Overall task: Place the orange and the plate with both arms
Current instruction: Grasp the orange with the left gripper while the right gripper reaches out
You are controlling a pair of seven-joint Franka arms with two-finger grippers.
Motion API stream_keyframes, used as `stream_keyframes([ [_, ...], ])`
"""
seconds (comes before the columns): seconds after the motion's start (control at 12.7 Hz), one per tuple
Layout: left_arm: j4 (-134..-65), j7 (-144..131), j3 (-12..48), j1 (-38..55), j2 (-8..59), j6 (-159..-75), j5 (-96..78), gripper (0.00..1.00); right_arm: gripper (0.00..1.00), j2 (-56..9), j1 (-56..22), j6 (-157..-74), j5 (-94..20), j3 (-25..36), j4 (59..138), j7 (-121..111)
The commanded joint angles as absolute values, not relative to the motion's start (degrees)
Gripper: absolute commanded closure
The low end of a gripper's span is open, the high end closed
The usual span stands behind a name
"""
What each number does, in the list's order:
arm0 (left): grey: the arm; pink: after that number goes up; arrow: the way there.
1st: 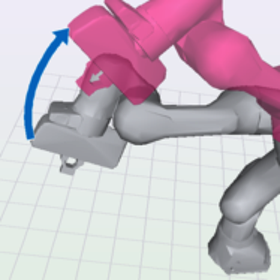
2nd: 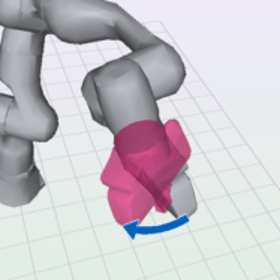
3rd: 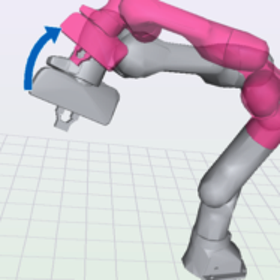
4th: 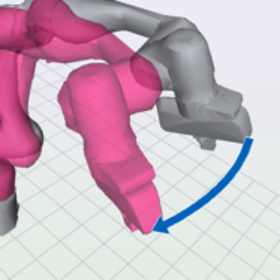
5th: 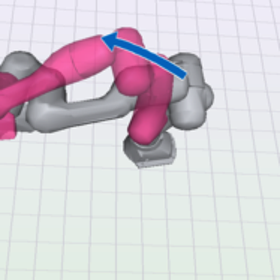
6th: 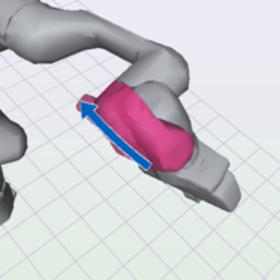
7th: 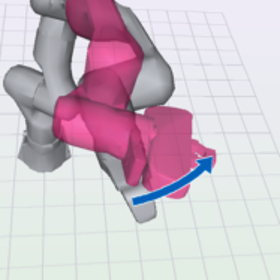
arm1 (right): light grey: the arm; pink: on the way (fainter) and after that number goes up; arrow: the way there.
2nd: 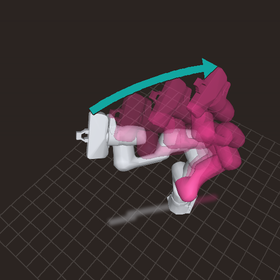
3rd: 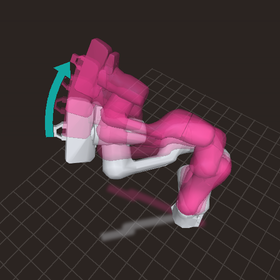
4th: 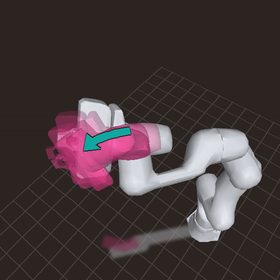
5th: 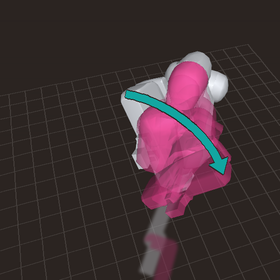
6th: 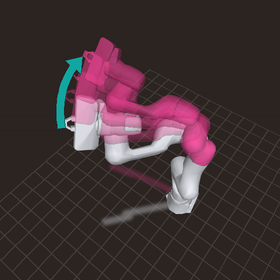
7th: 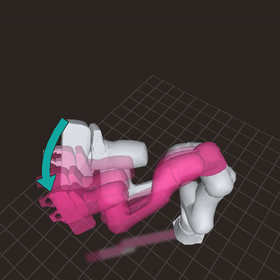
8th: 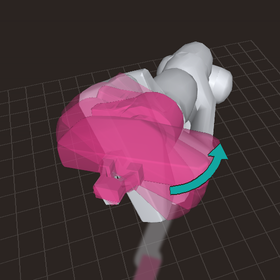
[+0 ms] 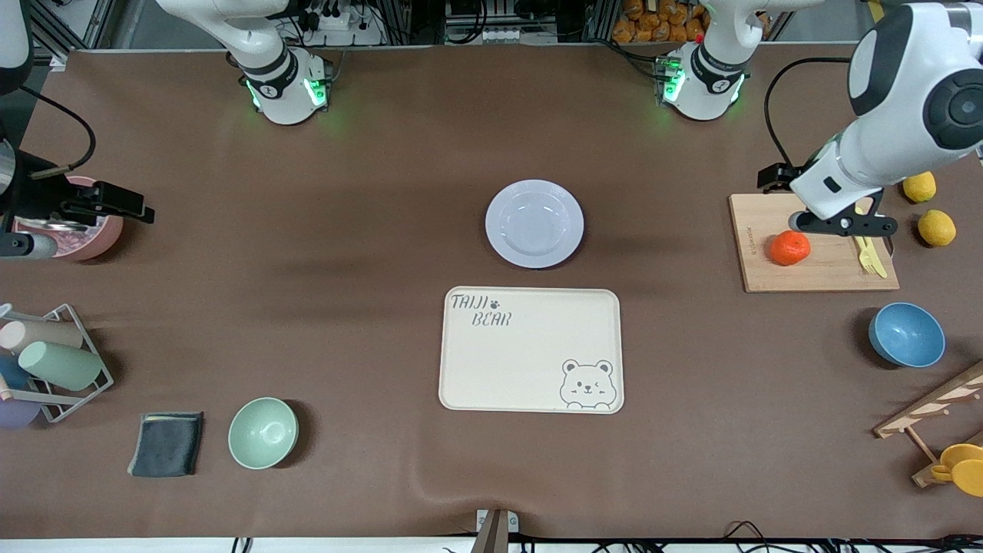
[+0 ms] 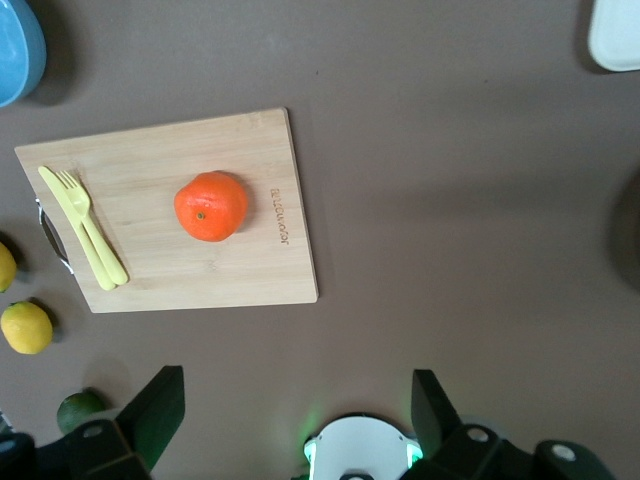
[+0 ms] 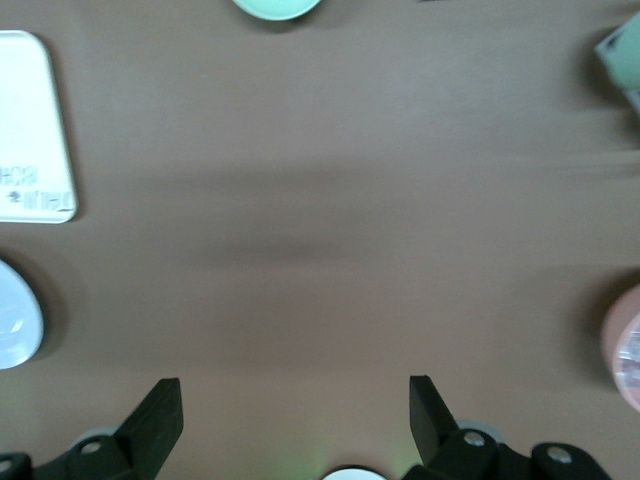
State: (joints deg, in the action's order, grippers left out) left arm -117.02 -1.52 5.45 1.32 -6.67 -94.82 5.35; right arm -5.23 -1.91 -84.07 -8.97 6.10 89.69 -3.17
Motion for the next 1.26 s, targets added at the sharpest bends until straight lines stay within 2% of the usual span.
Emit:
stream_keyframes([
  [0.0,-129.6,-1.7,6.2,-2.7,-16.3,-103.2,6.6,0.0,0.0,-5.4,-0.6,-82.9,-12.2,6.3,90.1,-2.8],
  [0.24,-133.2,-1.1,6.3,-8.3,-14.3,-112.6,6.6,0.0,0.0,-5.5,-1.1,-83.2,-12.4,6.3,90.4,-1.9],
  [0.79,-133.8,-0.9,6.2,-11.2,0.9,-125.6,7.8,0.0,0.0,-7.6,-2.6,-88.6,-21.2,6.2,93.5,2.4],
  [1.03,-135.8,-0.9,6.2,-13.9,4.1,-131.6,9.6,0.0,0.0,-8.3,-3.7,-91.4,-27.8,6.2,96.9,8.8],
  [1.19,-137.2,-0.9,6.2,-15.9,5.1,-135.0,10.6,0.0,0.0,-8.3,-4.8,-93.2,-28.5,6.2,98.2,9.3],
])
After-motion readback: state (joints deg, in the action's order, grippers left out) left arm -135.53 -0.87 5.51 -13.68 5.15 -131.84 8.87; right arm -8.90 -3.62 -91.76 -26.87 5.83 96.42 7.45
